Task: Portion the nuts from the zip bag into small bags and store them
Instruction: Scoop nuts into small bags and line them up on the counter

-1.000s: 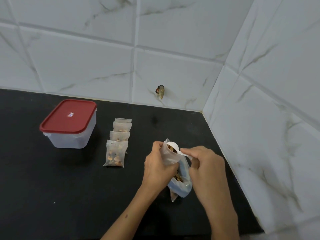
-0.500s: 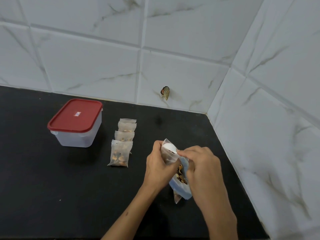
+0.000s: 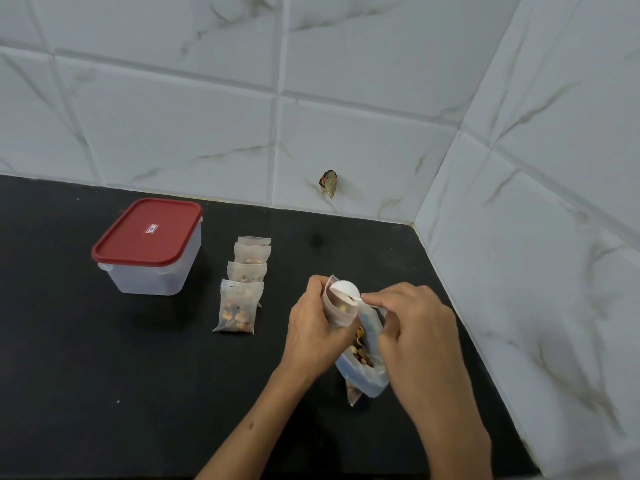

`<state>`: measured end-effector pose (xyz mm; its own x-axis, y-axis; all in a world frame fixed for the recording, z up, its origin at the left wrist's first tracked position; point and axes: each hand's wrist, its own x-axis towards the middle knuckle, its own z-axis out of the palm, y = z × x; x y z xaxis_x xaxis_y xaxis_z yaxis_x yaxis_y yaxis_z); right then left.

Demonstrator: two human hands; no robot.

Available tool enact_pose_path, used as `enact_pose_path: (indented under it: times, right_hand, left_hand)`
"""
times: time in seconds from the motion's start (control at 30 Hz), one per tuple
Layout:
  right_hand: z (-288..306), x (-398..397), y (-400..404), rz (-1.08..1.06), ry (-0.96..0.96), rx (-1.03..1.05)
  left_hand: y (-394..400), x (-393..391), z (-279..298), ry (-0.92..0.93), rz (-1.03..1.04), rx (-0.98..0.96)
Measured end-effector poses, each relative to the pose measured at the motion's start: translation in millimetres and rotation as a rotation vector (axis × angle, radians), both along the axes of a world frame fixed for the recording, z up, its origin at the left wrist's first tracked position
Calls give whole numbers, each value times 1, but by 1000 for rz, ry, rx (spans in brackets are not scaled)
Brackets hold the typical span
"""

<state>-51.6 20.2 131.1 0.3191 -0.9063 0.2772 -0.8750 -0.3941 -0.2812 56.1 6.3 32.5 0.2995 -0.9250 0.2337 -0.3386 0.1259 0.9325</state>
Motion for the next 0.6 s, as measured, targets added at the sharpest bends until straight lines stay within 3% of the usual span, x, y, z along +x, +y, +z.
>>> enact_pose_path:
  times: [0.07,0.1,0.13,0.2,0.23,0.33,0.43,0.6]
  right_hand:
    - [11,10,-7,-30,100,167]
    - [13,6,-5,-81,68,346]
    - [12,3,-4,-41,16,329]
    - [4,-4,1,23,-115,-35]
    - [-1,-9,7,8,-192,-119]
    - [-8,-16,5,-51,-325,88]
    - [-15,-28,-5,-180,-490,97]
    - [-55,-39,-25,-340,-222,324]
  left_hand:
    - [0,0,1,-23,-8,-31]
    - [0,-1,1,-30,-14,-39]
    - [0,-2,2,-28,-17,-37]
    - [0,-3,3,5,-7,-7]
    - [0,-2,3,19,0,11]
    - [0,-2,0,22,24,49]
    - [1,0,-3,41,121,134]
    - [1,3,-18,101,183,452]
